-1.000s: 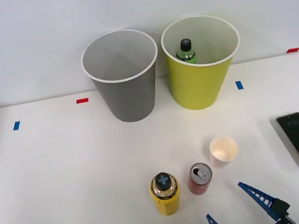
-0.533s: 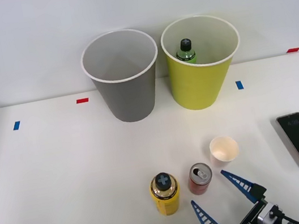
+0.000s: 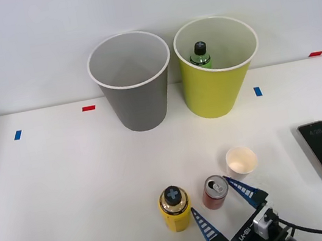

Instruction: Put cans in the gray bin, plastic bottles in the light green bin

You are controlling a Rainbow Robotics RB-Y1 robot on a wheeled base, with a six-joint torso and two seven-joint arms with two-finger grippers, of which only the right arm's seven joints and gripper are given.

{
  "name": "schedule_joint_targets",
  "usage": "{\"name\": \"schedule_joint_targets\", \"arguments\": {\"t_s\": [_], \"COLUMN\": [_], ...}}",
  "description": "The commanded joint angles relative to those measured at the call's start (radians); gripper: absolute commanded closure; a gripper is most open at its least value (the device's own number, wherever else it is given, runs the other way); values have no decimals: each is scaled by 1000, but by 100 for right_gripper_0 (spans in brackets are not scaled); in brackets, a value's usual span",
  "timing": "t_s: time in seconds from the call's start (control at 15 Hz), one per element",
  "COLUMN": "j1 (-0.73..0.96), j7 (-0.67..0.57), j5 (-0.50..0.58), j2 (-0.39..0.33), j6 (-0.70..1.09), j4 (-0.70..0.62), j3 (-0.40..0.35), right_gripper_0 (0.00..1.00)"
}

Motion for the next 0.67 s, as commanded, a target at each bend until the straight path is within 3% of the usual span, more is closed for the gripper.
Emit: {"name": "schedule_joint_targets", "arguments": {"t_s": [0.07,0.33,0.4,0.53,0.67], "j1": [-29,-37,-37,-37,-35], "j7": [9,17,19,22,22], "j5": [0,2,2,0,0], "j2": [19,11,8,11,17], "j6": [38,40,38,38,38], "j4": [0,0,0,0,0], "j3": [4,-2,-2,-2,-2], "right_gripper_0": [0,0,10,98,100]}}
